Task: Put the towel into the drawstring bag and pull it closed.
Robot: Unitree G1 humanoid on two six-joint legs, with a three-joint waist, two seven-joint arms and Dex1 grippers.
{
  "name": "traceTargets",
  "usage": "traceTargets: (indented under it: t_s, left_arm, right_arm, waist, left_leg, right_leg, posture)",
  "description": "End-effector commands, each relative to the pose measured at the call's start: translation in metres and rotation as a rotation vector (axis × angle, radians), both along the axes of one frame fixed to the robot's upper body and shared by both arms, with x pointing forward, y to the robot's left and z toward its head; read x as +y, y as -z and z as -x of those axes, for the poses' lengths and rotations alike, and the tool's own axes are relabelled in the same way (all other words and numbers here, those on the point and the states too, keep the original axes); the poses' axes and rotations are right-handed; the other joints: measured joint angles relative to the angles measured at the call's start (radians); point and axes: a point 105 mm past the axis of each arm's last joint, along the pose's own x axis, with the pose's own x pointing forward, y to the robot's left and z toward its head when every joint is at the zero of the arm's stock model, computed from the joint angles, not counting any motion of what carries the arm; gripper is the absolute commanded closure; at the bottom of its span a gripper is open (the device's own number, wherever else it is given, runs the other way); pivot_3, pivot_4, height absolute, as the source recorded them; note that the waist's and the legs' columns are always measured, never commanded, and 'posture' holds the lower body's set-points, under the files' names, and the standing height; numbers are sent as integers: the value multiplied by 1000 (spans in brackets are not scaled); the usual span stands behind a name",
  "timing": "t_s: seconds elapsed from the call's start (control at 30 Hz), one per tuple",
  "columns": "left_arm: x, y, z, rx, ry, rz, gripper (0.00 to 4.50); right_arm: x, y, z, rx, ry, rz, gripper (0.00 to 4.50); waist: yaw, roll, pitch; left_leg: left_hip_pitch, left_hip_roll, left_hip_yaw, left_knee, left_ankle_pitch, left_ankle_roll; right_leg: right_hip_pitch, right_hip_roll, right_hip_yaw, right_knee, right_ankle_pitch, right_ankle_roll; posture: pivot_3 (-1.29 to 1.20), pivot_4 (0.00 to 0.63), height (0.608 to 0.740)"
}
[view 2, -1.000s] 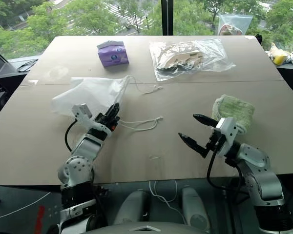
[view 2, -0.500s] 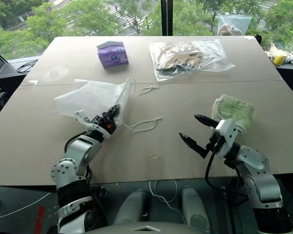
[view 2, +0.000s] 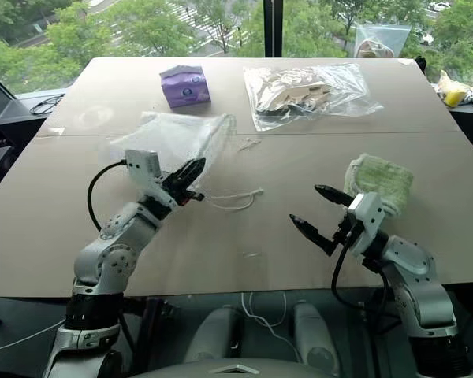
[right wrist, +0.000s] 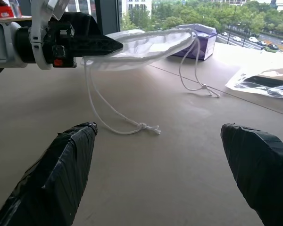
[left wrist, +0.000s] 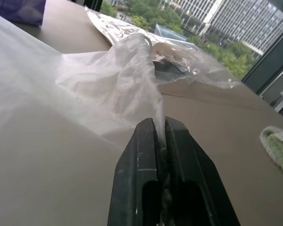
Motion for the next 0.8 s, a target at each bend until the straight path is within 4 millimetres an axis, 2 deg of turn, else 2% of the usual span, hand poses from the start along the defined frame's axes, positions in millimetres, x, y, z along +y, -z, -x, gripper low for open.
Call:
traceTargets:
  t_s: [0.03, 0.13, 0.17, 0.27, 0.3, 0.37, 0.4, 0.47, 0.53, 0.67, 0.73, 0.8]
  left_arm:
    - [-8, -47, 1, -363, -46, -310, 4404]
    - [4, -69, -5, -508, -162, -438, 4404]
    - [11, -70, -9, -514, -206, -473, 4404]
    - [27, -45, -23, -456, -298, -691, 4404]
    - [34, -49, -25, -487, -362, -752, 4404]
    - [31, -88, -22, -625, -431, -736, 4404]
    - [29, -97, -22, -657, -439, -720, 4404]
    - [25, -91, -28, -609, -415, -699, 4404]
    - [24, -74, -34, -531, -402, -662, 4404]
    - [22, -72, -34, -484, -406, -573, 4404]
    - [21, -70, -35, -472, -399, -567, 4404]
    - [21, -67, -36, -459, -399, -560, 4404]
  right_arm:
    - [-5, -14, -2, -48, 18, -26, 0]
    - [-11, -20, -7, -68, 60, -48, 0]
    - [-15, -25, -11, -83, 91, -68, 0]
    - [-31, -40, -27, -131, 232, -110, 0]
    - [-36, -43, -32, -145, 280, -117, 0]
    - [-59, -46, -48, -134, 457, -93, 0]
    - [-65, -46, -53, -122, 512, -92, 0]
    - [-80, -46, -61, -76, 627, -101, 0]
    - [-102, -36, -70, 17, 774, -5, 0]
    - [-138, -27, -71, 108, 993, 97, 0]
    - [-150, -19, -68, 173, 1063, 120, 0]
    - [-152, -10, -66, 233, 1074, 143, 0]
  waist:
    - [1, 0, 0]
    - [0, 0, 0]
    - [-2, 0, 0]
    - [-7, 0, 0]
    - [-6, 0, 0]
    - [-4, 0, 1]
    - [2, -2, 2]
    - [12, -2, 2]
    - [17, 0, 1]
    - [20, 1, 0]
    - [19, 1, 0]
    - [16, 1, 0]
  left_leg:
    - [0, 0, 0, 0, 0, 0]
    - [0, 0, 0, -1, 0, 0]
    - [0, 0, 0, -2, 0, 0]
    - [1, 0, 0, -3, 0, 0]
    - [1, 0, 0, -3, 0, 0]
    - [1, 0, 0, -3, 0, 0]
    - [0, 0, -1, -3, 0, 0]
    - [-2, 0, -2, -3, 0, 0]
    - [-1, 0, -1, -3, 0, 0]
    - [-1, -1, 0, -5, 0, 0]
    - [-3, -1, -1, -6, 0, 0]
    - [-3, 0, -1, -6, 0, 0]
  right_leg:
    - [0, 0, 0, 0, 0, 0]
    - [0, 0, 0, 0, 0, 0]
    - [0, 0, 0, 0, 0, 0]
    - [0, 0, 0, 0, 0, 0]
    - [0, 0, 0, 0, 0, 0]
    - [0, 1, -1, 0, 0, 0]
    - [-1, 0, -1, 0, 0, 0]
    - [-1, 0, -2, 0, 0, 0]
    - [-1, -1, -2, 0, 0, 1]
    - [-2, -2, -1, 0, 2, 3]
    - [-4, -1, -1, 0, 3, 4]
    - [-5, 0, -1, 2, 3, 4]
  posture:
    - [0, 150, 740]
    - [0, 150, 740]
    - [0, 150, 740]
    - [0, 150, 740]
    - [0, 150, 740]
    - [0, 150, 740]
    - [0, 150, 740]
    - [0, 150, 740]
    - [0, 150, 740]
    - [0, 150, 740]
    - [0, 150, 740]
    - [0, 150, 740]
